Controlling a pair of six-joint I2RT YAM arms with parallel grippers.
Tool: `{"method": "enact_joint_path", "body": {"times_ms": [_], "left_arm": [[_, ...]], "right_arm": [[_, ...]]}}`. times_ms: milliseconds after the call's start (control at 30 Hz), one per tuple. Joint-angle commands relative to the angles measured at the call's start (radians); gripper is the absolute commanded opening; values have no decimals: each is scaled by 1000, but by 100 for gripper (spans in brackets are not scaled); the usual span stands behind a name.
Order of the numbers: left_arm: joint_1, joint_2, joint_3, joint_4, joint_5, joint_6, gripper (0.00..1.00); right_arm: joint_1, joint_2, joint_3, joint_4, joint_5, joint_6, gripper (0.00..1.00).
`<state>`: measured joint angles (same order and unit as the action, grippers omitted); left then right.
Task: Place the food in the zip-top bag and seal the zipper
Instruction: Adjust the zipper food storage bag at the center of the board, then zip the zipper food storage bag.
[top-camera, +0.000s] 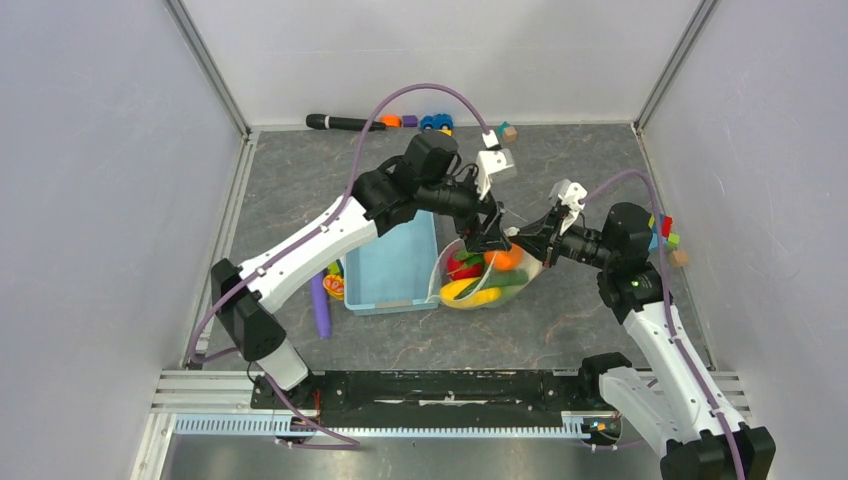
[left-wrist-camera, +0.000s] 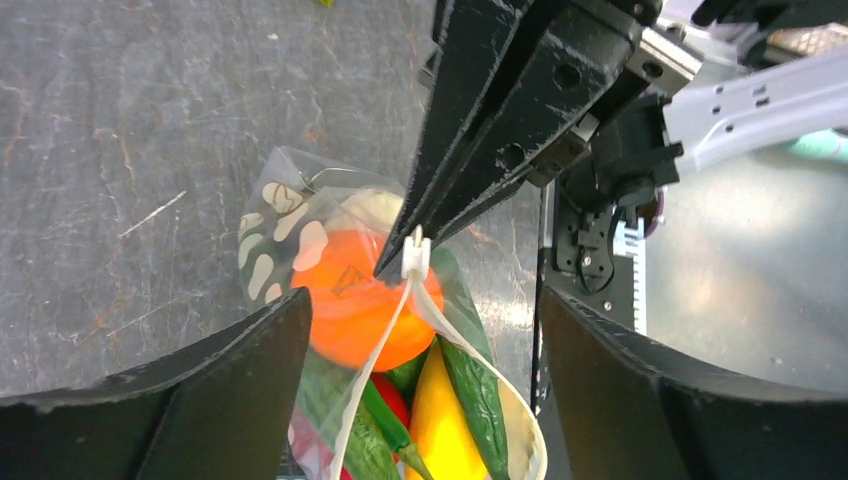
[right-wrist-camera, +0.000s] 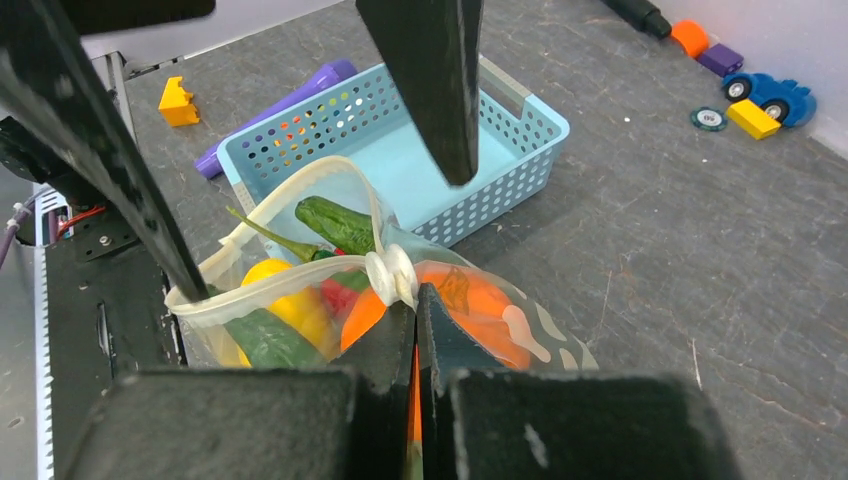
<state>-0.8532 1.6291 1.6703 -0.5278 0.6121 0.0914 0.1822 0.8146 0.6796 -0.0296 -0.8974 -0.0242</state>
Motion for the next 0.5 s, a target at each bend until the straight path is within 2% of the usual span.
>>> {"method": "enact_joint_path", "body": {"times_ms": [0,100,200,333,467], "left_arm": [[-20,32,57,-37,43,112,85],[-31,48,57,-37,48,137,76],[-41,63,67,-35,42,146,65],[-41,79,73,-28,58,147,50],[-43,87,71,-28,80,165,40]], "right_arm": [[-3,15,85,-28,-24,-20,0],[-3,24,103,-66,-41,-54,0],[-3,18,110,-105,-127,-153,0],[-3,6,120,-122,-120,-219,0],[-2,5,132,-142,-156,-251,0]]}}
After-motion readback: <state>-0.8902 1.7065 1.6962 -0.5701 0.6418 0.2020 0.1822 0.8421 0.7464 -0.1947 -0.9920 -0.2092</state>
